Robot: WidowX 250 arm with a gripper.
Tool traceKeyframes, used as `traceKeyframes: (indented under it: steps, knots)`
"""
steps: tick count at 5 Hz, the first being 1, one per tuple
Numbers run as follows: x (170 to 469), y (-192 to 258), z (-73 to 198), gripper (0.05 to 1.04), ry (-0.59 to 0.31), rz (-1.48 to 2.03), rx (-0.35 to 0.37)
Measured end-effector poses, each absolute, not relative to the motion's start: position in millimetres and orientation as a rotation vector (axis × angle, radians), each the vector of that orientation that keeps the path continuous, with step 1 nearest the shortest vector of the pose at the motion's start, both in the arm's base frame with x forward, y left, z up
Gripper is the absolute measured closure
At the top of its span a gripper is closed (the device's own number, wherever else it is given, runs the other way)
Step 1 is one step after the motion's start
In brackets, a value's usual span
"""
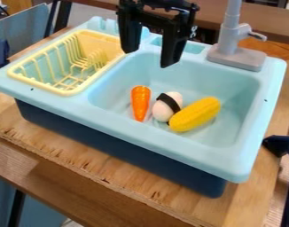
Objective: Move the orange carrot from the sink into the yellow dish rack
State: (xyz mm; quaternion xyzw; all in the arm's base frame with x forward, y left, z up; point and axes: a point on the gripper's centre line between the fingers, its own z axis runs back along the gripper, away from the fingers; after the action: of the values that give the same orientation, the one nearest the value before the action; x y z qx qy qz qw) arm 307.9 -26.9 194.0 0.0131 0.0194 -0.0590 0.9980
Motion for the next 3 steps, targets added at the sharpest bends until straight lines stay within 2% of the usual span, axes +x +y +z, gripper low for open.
traceKeyframes:
  steps: [1,3]
  knots:
    - [308,-27,184,0.084,0.07,-0.117,0.026]
    - [286,4,167,0.084,0.058,0.028,0.028]
